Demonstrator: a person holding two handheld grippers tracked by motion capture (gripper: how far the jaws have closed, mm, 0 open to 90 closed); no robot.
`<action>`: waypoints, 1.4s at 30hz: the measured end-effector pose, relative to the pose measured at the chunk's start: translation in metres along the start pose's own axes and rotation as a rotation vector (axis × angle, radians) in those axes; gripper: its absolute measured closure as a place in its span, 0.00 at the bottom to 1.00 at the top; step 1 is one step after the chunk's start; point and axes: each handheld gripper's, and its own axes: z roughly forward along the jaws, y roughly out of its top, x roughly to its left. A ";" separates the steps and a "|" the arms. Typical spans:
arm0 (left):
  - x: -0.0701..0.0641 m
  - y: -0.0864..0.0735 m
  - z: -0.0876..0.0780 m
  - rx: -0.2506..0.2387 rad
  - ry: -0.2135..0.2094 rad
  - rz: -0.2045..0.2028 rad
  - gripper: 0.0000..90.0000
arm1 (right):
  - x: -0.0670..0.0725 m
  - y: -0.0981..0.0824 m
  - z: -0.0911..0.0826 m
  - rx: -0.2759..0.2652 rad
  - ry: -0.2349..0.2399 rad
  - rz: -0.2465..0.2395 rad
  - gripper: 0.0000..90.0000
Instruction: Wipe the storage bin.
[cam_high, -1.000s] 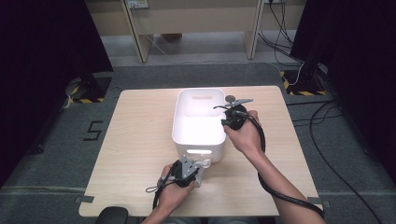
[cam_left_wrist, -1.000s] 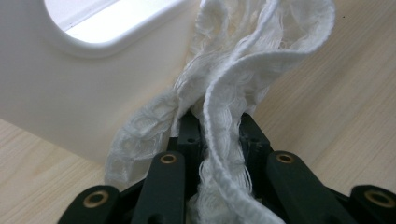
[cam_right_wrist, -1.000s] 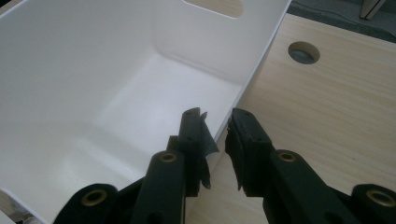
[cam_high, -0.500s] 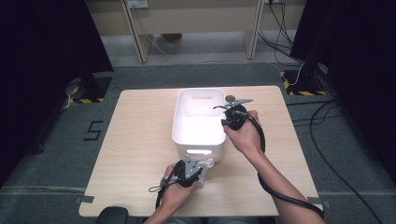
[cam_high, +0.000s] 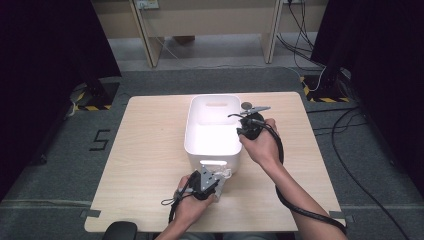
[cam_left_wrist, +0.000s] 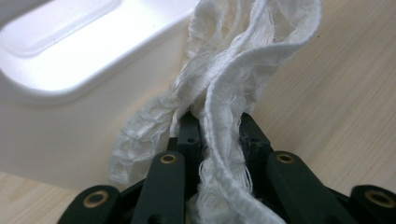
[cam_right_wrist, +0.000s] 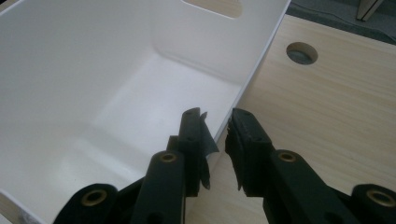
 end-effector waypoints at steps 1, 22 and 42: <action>0.000 0.001 -0.001 -0.011 0.003 -0.002 0.83 | 0.000 0.000 0.000 0.000 0.001 0.001 0.84; -0.003 0.019 -0.024 -0.096 -0.006 -0.007 0.83 | 0.000 0.000 0.000 0.003 -0.001 -0.002 0.83; -0.003 0.035 -0.042 -0.142 -0.018 -0.012 0.83 | 0.000 0.000 0.000 0.009 0.002 0.004 0.82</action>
